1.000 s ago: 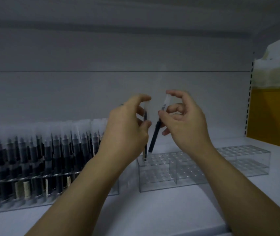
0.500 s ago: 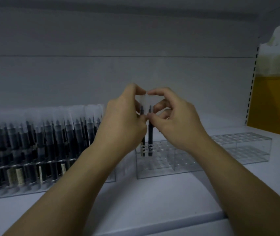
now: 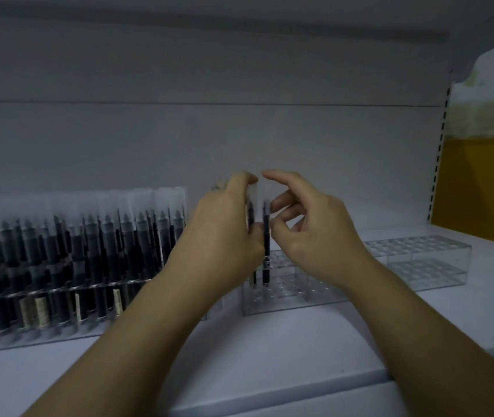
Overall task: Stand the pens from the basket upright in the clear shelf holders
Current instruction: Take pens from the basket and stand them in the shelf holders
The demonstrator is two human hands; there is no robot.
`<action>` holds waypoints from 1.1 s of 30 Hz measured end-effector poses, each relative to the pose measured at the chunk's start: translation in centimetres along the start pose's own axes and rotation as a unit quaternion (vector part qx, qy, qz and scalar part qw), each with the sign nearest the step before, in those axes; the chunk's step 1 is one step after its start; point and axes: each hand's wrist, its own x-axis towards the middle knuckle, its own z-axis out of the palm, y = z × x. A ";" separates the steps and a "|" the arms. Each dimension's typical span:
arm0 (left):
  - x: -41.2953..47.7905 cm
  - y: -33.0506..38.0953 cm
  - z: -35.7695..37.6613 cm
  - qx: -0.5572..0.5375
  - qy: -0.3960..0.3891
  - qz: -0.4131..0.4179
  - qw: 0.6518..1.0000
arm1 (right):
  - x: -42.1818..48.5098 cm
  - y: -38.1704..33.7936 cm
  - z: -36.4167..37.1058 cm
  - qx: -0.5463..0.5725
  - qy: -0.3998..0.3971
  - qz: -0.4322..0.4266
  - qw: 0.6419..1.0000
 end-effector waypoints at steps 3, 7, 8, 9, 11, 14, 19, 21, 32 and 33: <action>-0.7 0.1 0.1 0.002 0.000 -0.007 1.000 | -0.1 -0.5 -0.5 -0.010 0.021 0.002 1.000; -1.7 1.2 -0.4 0.006 0.014 -0.007 1.000 | -1.4 -1.6 -1.2 -0.070 0.011 0.017 0.997; -2.2 1.5 -0.7 0.006 0.022 -0.006 1.000 | -2.2 -1.8 -1.3 -0.086 0.008 0.022 0.996; -2.8 1.7 -1.0 0.006 0.025 -0.002 1.000 | -3.1 -2.2 -1.6 -0.097 0.006 0.026 0.995; -4.7 2.1 -1.6 0.003 0.028 0.011 1.000 | -5.0 -3.2 -2.1 -0.106 0.004 0.025 0.994; -7.9 2.6 -2.3 -0.003 0.025 0.030 0.999 | -7.6 -5.1 -3.2 -0.145 -0.013 0.020 0.989; -13.6 3.6 -3.2 -0.008 0.008 0.054 0.998 | -13.0 -8.2 -3.7 -0.176 -0.048 0.002 0.983; -16.1 3.8 -3.2 -0.015 0.004 0.068 0.998 | -15.8 -8.7 -3.4 -0.187 -0.056 0.012 0.981; -32.9 0.8 3.7 0.007 -0.141 0.062 0.988 | -32.7 -6.1 1.9 -0.197 -0.122 0.069 0.970; -33.9 0.3 4.5 0.013 -0.178 0.034 0.983 | -34.1 -5.4 2.5 -0.201 -0.158 0.091 0.962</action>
